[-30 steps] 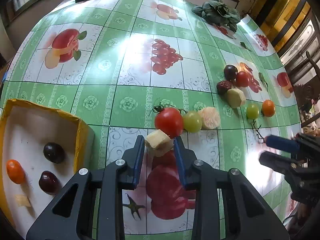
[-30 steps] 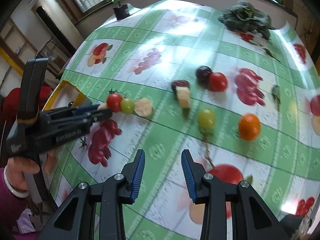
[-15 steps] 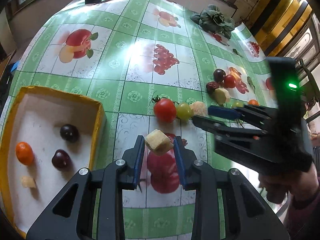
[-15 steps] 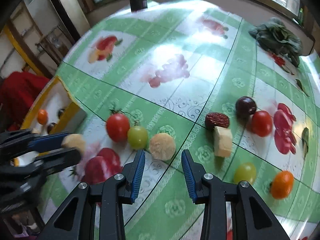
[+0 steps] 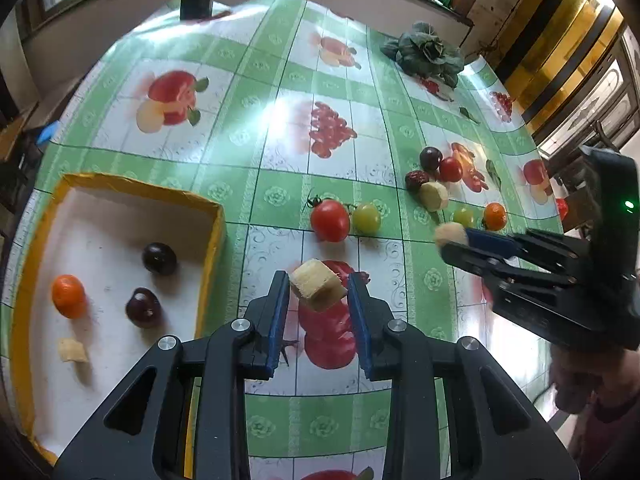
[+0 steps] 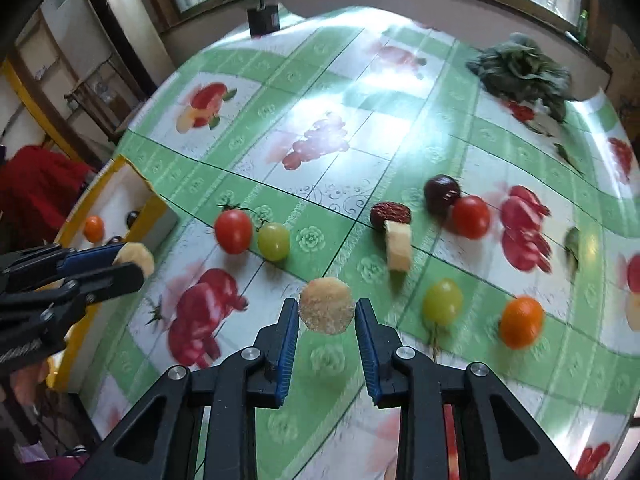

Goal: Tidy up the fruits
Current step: 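Carry the pale cube and round slice over the white tray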

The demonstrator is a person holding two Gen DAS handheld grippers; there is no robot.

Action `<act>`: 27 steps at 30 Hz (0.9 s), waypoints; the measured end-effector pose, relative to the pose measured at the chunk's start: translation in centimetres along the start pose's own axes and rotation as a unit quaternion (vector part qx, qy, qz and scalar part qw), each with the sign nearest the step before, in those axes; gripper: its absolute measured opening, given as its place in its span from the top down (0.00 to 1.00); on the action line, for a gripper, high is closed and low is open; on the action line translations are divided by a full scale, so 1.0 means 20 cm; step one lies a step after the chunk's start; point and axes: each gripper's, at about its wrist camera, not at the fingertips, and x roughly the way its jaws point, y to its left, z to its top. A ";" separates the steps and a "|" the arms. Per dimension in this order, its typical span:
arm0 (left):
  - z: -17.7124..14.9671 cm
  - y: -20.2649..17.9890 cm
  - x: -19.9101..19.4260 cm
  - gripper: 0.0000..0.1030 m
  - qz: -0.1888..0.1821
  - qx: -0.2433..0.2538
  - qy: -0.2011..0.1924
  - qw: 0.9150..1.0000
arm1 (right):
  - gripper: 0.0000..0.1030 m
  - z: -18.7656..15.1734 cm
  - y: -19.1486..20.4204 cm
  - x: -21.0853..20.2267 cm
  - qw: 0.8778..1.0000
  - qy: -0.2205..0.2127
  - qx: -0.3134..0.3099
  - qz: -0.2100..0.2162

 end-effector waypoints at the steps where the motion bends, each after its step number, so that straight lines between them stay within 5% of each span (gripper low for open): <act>1: 0.00 -0.01 -0.01 0.72 0.003 0.002 -0.003 1.000 | 0.73 -0.01 0.00 -0.03 1.000 -0.004 0.004 0.000; 18: -0.03 -0.15 -0.20 0.72 0.017 0.043 -0.041 0.998 | 0.73 -0.15 0.15 -0.32 0.999 -0.039 0.007 -0.007; 27: -0.04 -0.04 -0.27 0.72 0.039 0.027 -0.057 0.997 | 0.73 -0.13 0.25 -0.34 0.999 -0.042 -0.008 -0.001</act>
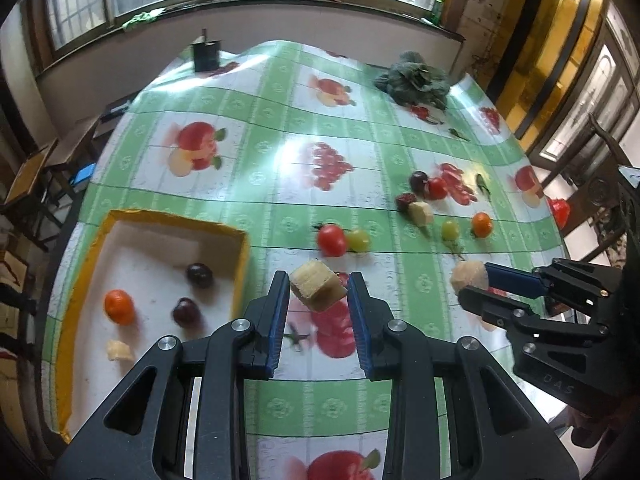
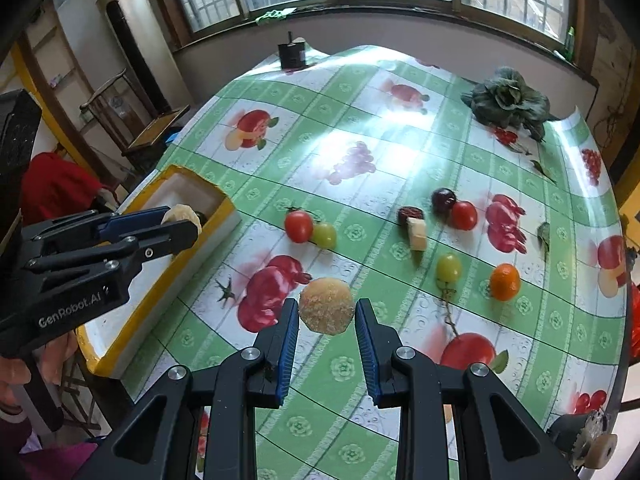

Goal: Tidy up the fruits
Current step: 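Carry the pale cube and round slice over the white tray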

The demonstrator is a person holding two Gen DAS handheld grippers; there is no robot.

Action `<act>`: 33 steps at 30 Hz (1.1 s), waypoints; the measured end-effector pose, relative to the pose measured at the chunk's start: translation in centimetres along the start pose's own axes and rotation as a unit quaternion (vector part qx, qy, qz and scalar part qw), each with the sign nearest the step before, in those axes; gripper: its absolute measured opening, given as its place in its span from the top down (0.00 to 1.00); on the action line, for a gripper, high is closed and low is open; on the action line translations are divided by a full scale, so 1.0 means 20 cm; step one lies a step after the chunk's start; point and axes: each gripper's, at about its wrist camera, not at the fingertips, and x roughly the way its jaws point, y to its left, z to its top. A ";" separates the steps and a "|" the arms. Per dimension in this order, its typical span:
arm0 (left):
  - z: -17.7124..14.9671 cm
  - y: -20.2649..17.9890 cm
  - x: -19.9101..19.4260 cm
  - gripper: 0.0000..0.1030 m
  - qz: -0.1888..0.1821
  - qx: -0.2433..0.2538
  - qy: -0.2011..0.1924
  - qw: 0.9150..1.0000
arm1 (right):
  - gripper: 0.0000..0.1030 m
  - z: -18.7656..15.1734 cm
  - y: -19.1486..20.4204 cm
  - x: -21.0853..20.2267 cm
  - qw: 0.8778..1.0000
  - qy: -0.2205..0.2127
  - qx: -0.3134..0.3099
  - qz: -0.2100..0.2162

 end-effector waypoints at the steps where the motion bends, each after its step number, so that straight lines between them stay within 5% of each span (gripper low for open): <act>1: -0.01 0.02 0.00 0.72 0.005 -0.004 -0.001 1.000 | 0.73 0.01 0.02 0.00 1.000 -0.001 -0.003 0.001; 20: -0.24 0.64 -0.06 0.72 0.093 -0.132 0.025 0.987 | 0.73 0.19 0.48 0.24 0.993 0.026 -0.086 0.074; 33: -0.38 0.80 0.01 0.72 0.126 -0.170 0.055 0.976 | 0.73 0.26 0.83 0.46 0.977 0.061 -0.158 0.128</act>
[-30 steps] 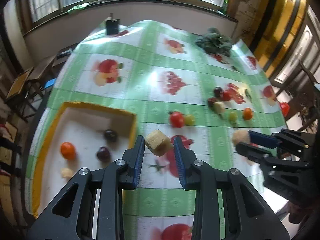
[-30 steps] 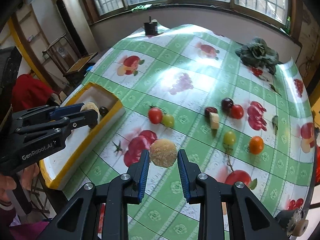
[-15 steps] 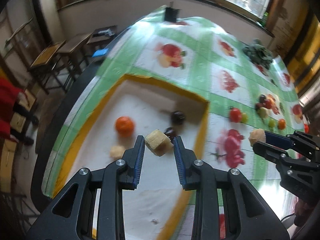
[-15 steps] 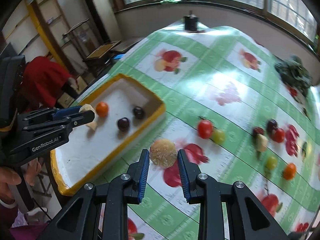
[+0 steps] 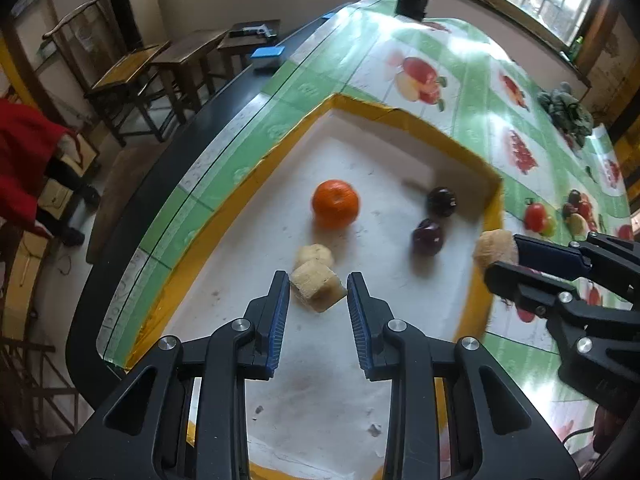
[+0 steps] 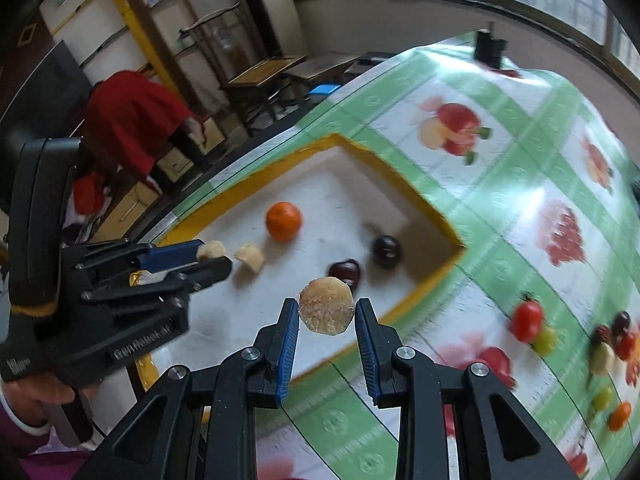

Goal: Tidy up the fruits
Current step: 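Carry the pale cube and round slice over the white tray, then open both grippers to drop the cube and slice into the tray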

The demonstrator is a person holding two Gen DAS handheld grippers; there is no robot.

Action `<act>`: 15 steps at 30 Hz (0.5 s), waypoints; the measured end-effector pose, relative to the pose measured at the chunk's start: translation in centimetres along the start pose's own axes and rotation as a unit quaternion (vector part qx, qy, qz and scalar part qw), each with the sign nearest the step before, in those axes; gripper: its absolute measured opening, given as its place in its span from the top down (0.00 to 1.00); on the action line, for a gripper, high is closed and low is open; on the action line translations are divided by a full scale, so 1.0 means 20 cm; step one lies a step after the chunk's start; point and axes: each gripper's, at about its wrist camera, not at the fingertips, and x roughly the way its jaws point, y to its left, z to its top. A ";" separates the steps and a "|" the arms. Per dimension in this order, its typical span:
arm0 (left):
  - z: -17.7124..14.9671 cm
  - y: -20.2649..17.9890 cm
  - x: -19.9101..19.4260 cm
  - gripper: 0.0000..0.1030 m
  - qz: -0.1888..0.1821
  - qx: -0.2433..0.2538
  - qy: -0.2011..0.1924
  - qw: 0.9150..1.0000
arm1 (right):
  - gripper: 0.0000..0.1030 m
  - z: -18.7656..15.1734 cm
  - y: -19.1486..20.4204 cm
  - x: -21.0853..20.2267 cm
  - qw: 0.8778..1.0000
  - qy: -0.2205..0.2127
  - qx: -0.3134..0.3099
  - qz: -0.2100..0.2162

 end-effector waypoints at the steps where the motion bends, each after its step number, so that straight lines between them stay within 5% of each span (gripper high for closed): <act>1: 0.00 0.01 0.01 0.72 0.001 -0.001 0.000 1.000 | 0.73 0.01 0.01 0.02 1.000 0.004 -0.003 0.002; 15: 0.01 0.08 0.08 0.72 0.017 -0.023 0.007 1.000 | 0.73 0.07 0.12 0.30 0.998 0.055 -0.033 0.019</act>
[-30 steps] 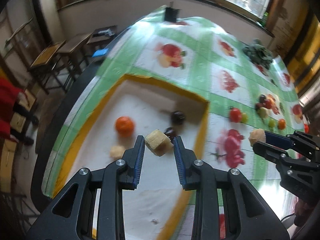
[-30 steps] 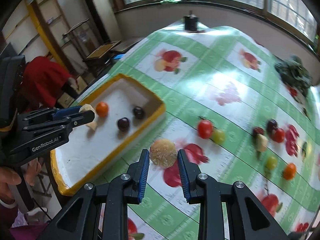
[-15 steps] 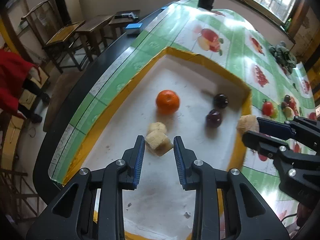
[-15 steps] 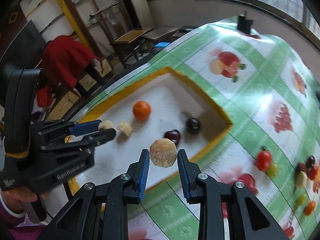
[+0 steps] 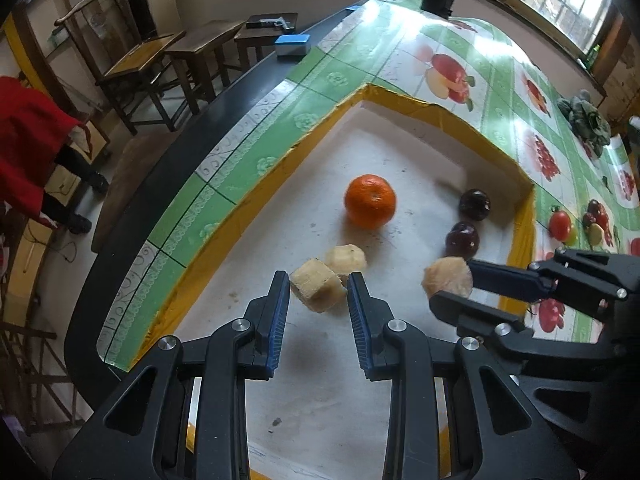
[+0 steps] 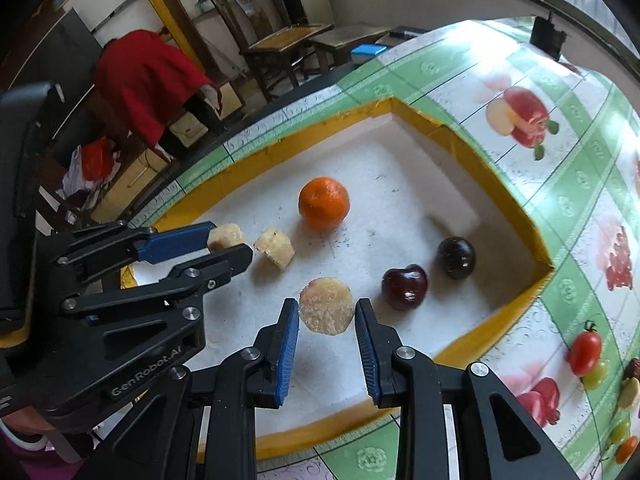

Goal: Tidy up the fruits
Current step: 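Open both grippers to drop the cube and slice into the tray, then move both grippers back over the fruits on the tablecloth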

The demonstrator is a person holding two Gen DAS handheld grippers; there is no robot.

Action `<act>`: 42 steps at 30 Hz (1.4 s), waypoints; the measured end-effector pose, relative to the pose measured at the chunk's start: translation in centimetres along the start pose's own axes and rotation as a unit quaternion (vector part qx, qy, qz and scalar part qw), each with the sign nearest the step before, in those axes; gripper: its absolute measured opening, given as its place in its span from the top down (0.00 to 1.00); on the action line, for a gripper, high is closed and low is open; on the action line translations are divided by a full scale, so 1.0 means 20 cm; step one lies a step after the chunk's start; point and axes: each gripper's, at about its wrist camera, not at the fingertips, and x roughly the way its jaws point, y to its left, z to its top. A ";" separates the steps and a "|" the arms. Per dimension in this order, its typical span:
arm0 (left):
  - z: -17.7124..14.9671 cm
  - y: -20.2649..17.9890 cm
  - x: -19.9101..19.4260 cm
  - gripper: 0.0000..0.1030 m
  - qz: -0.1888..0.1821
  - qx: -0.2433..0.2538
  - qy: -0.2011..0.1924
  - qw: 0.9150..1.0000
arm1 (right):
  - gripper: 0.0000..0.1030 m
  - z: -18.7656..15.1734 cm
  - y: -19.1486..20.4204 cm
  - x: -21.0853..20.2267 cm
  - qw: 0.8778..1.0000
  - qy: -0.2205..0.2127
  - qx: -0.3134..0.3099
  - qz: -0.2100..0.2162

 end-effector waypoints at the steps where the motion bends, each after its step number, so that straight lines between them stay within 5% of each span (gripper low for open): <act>1: 0.00 0.01 0.01 0.72 0.001 -0.004 0.001 1.000 | 0.73 0.01 0.00 0.02 1.000 0.003 0.000 0.001; 9: -0.01 0.03 0.05 0.70 0.007 -0.012 0.017 1.000 | 0.70 0.03 -0.02 0.14 1.000 0.016 0.010 0.002; 13: 0.01 0.05 0.02 0.46 0.007 -0.022 0.008 1.000 | 0.67 0.03 -0.03 0.09 1.000 0.008 0.022 0.012; 19: 0.06 -0.01 -0.09 0.44 0.014 -0.008 -0.026 1.000 | 0.66 0.00 -0.08 -0.10 0.998 -0.035 0.044 0.007; 29: 0.13 -0.45 -0.20 0.44 -0.025 0.066 -0.061 0.996 | 0.58 -0.21 -0.36 -0.52 0.979 -0.124 0.142 -0.074; 42: 0.07 -1.03 -0.21 0.44 -0.076 0.161 -0.062 0.982 | 0.57 -0.69 -0.74 -0.85 0.948 -0.131 0.252 -0.143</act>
